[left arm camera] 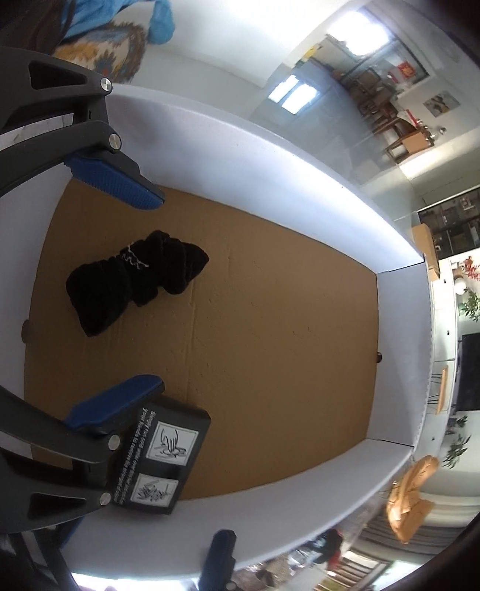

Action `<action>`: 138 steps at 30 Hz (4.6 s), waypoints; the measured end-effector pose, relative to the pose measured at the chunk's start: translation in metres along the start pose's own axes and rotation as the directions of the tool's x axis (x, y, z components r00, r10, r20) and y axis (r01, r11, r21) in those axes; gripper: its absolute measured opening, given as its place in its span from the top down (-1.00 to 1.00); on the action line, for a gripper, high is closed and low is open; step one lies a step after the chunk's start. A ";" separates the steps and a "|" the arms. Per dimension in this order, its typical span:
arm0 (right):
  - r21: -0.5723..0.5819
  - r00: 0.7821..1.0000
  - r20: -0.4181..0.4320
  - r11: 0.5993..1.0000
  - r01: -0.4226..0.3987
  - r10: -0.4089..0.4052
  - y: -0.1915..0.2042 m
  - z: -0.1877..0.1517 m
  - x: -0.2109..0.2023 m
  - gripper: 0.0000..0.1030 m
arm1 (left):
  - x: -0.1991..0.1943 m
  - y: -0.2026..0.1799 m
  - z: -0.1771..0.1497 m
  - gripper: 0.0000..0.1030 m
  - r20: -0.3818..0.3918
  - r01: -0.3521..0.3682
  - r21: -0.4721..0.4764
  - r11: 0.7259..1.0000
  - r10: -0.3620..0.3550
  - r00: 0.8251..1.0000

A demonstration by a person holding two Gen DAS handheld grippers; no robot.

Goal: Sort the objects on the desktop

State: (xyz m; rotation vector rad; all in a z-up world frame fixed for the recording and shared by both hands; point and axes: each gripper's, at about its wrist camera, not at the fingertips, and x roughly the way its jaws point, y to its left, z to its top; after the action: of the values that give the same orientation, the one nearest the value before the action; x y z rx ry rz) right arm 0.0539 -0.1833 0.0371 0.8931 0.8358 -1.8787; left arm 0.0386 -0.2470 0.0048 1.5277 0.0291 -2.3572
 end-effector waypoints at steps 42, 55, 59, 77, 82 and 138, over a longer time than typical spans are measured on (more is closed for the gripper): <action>0.793 0.886 -0.275 0.433 0.428 -0.373 -0.280 -0.391 -0.092 -1.00 | -0.090 -0.400 -0.030 -1.00 0.227 0.360 0.351 0.865 -0.451 0.863; 0.801 0.888 -0.274 0.423 0.423 -0.368 -0.277 -0.394 -0.096 -1.00 | -0.005 -0.422 -0.007 -1.00 0.165 0.325 0.288 0.901 -0.381 0.910; 0.802 0.888 -0.274 0.423 0.423 -0.368 -0.276 -0.394 -0.097 -1.00 | 0.001 -0.413 -0.004 -1.00 0.148 0.371 0.236 0.898 -0.410 0.900; 0.802 0.889 -0.275 0.422 0.423 -0.368 -0.276 -0.394 -0.098 -1.00 | 0.000 -0.426 -0.007 -1.00 0.141 0.308 0.294 0.905 -0.360 0.922; 0.802 0.889 -0.275 0.422 0.423 -0.368 -0.276 -0.394 -0.098 -1.00 | 0.000 -0.427 -0.006 -1.00 0.142 0.307 0.293 0.905 -0.359 0.922; 0.803 0.889 -0.274 0.422 0.422 -0.367 -0.275 -0.394 -0.098 -1.00 | 0.000 -0.431 -0.008 -1.00 0.145 0.302 0.285 0.910 -0.352 0.925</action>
State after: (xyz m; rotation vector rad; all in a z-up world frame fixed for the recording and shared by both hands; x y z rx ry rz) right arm -0.0590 0.2897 -0.0312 1.4251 0.0436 -2.7848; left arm -0.0773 0.1613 -0.0674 1.4928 -0.0759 -2.8690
